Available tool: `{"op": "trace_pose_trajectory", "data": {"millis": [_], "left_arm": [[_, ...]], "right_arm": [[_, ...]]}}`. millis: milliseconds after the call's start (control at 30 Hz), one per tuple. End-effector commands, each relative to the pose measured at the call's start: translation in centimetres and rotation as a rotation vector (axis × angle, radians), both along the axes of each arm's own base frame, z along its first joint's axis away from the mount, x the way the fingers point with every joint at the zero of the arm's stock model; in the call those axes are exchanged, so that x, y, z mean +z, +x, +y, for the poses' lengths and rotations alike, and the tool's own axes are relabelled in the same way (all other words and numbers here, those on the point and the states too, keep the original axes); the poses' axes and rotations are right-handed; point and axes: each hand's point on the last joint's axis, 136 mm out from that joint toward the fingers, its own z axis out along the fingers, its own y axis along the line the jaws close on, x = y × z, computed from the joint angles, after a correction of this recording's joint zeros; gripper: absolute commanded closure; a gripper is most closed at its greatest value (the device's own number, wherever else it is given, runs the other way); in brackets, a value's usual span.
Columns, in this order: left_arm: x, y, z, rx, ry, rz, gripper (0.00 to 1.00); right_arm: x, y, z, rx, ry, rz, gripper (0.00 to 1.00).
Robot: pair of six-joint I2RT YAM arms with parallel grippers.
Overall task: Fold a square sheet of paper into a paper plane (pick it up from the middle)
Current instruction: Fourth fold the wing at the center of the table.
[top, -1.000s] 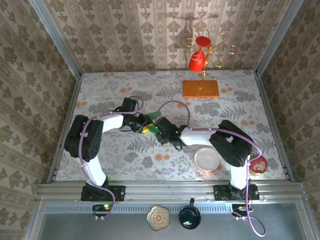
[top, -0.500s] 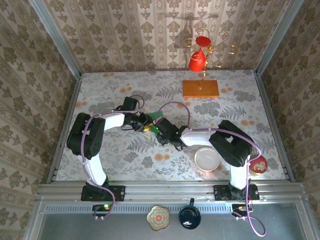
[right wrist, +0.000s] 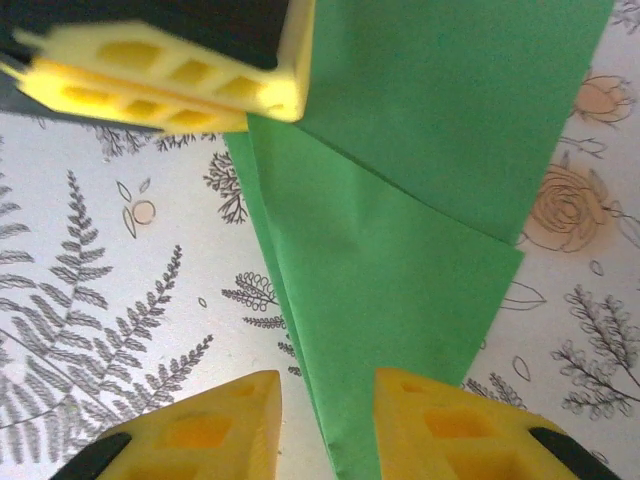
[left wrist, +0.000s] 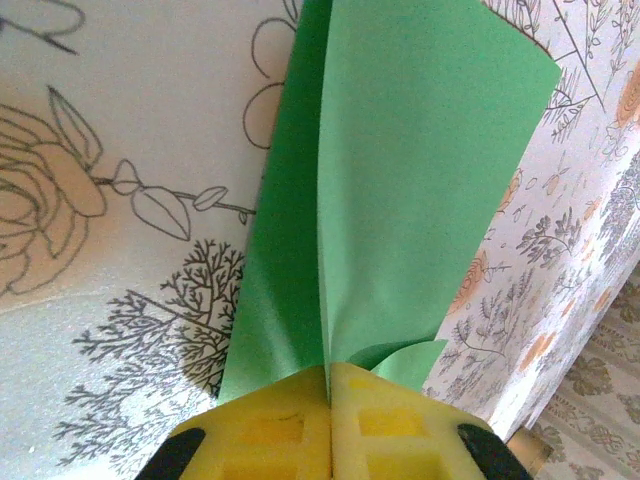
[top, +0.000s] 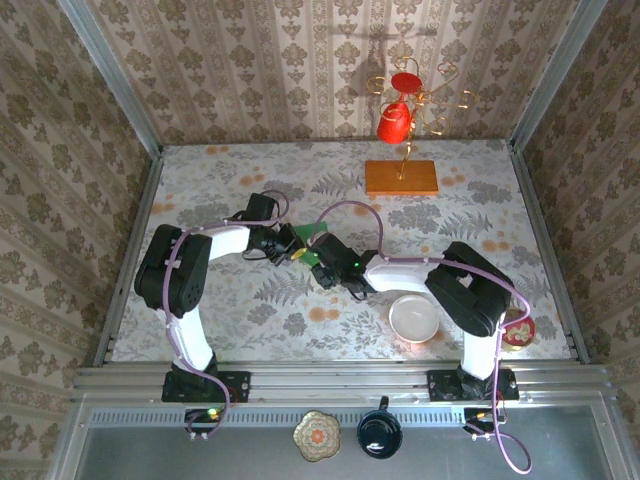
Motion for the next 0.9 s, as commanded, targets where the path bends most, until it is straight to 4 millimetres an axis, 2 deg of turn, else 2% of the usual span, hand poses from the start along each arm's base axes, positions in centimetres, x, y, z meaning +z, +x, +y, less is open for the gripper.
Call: {"op": "trace_pose_trajectory", "data": {"millis": [0, 333, 867], "left_arm": [[2.5, 0.4, -0.5, 0.017, -0.034, -0.035, 0.91], [3.8, 0.1, -1.0, 0.013, -0.040, -0.048, 0.90], [3.6, -0.3, -1.3, 0.009, -0.041, -0.034, 0.88]], "right_arm": [[1.2, -0.1, -0.5, -0.026, 0.001, -0.008, 0.64], [0.3, 0.9, -0.7, -0.092, -0.052, -0.020, 0.60], [-0.6, 1.6, 0.1, -0.093, -0.078, -0.039, 0.61]]}}
